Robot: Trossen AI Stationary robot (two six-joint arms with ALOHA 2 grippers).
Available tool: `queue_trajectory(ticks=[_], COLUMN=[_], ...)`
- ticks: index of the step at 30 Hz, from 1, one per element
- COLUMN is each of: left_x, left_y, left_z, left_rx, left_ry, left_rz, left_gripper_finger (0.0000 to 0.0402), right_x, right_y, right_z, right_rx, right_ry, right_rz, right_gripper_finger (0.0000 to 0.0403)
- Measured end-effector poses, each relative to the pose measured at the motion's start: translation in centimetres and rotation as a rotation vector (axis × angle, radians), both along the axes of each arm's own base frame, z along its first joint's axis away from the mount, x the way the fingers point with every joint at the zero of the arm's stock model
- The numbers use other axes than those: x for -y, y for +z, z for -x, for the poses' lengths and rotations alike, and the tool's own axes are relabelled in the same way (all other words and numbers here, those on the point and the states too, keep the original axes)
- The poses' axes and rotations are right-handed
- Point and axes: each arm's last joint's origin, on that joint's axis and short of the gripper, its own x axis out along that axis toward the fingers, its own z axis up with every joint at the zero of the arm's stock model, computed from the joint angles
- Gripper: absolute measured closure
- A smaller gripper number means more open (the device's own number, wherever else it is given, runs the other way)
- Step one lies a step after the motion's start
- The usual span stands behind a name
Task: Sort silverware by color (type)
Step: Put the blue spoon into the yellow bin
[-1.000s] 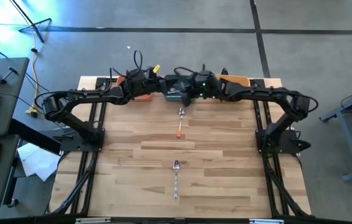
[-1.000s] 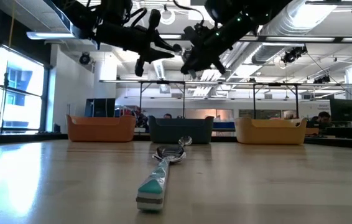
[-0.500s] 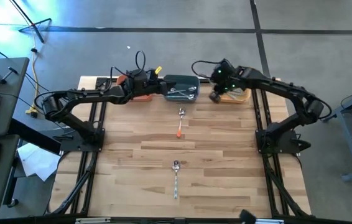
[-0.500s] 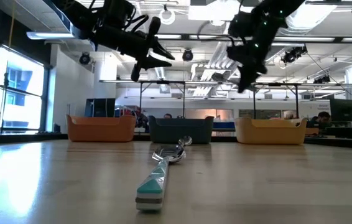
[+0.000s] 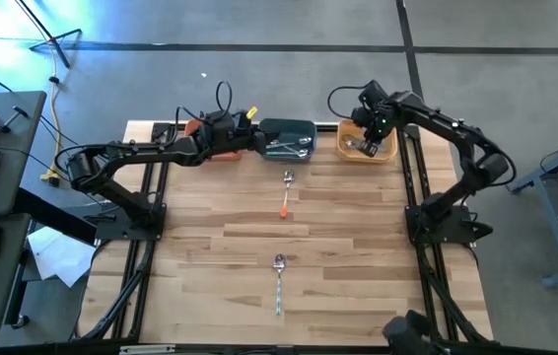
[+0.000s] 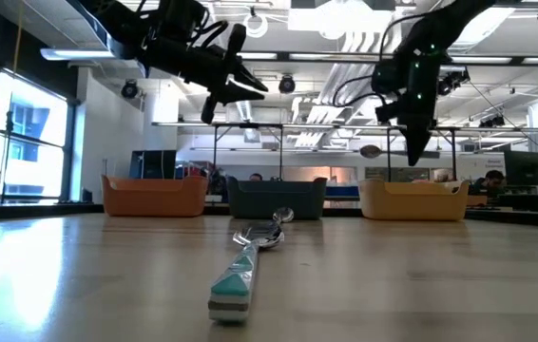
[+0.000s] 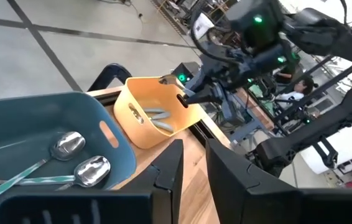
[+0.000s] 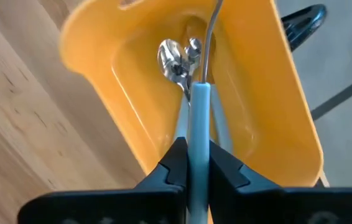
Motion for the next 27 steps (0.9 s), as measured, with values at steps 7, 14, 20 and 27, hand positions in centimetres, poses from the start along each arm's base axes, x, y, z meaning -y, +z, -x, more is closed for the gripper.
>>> queue_trajectory(ticks=[7, 14, 20, 27], left_x=[0.2, 0.2, 0.4, 0.4], left_y=[0.0, 0.0, 0.0, 0.0], left_z=[-0.1, -0.1, -0.2, -0.2], left_rx=[-0.003, -0.004, -0.011, -0.009], left_ry=[-0.009, -0.015, -0.028, -0.033], left_rz=[-0.007, -0.009, -0.029, -0.025], left_gripper_finger=[0.0353, 0.0362, 0.0363, 0.0363], right_x=[2.4, 4.4, 5.0, 5.1], right_y=[-2.8, -6.0, -7.4, -8.0], right_z=[0.9, 1.0, 1.2, 1.2], right_rx=[-0.014, -0.041, -0.058, -0.073], right_ry=[0.021, -0.011, -0.015, -0.006], right_rz=[-0.103, -0.162, -0.197, -0.224], right_gripper_finger=[0.0383, 0.0383, 0.0383, 0.0382])
